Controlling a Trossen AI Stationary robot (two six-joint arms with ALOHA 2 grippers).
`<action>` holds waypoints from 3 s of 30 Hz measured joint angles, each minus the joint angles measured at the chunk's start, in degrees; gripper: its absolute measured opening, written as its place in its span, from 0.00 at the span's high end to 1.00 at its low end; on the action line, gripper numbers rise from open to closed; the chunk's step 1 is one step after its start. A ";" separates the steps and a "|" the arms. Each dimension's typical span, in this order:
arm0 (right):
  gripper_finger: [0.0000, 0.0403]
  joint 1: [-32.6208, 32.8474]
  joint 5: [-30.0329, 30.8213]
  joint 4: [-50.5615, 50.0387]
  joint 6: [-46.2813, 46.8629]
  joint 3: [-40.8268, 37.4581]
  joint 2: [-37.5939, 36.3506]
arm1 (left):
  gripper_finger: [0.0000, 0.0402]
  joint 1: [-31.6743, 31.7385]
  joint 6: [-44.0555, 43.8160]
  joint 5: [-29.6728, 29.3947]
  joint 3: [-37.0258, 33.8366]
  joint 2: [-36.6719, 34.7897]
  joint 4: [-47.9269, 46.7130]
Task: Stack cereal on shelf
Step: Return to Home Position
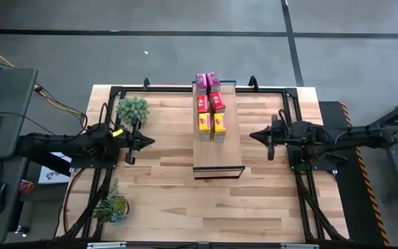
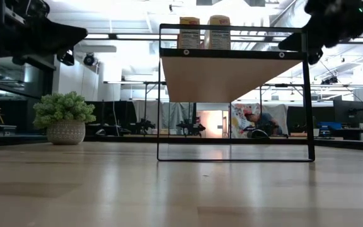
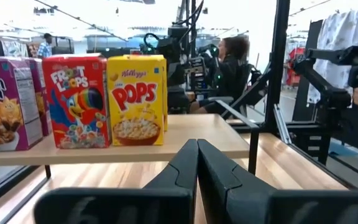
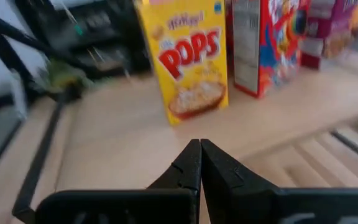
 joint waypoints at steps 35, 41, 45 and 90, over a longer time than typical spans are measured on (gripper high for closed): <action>1.00 -1.81 -6.88 11.61 4.44 -22.38 -23.66 | 1.00 0.00 -0.03 -0.02 0.00 0.04 -0.41; 1.00 -1.80 -6.88 11.59 4.42 -22.38 -23.66 | 1.00 0.00 -0.03 -0.02 0.02 0.04 -0.43; 1.00 -1.81 -6.88 11.57 4.42 -22.38 -23.66 | 1.00 0.00 -0.03 -0.02 0.02 0.04 -0.45; 1.00 -1.81 -6.83 11.50 4.40 -22.38 -23.62 | 1.00 -0.20 -0.03 -0.04 0.11 -5.49 -3.49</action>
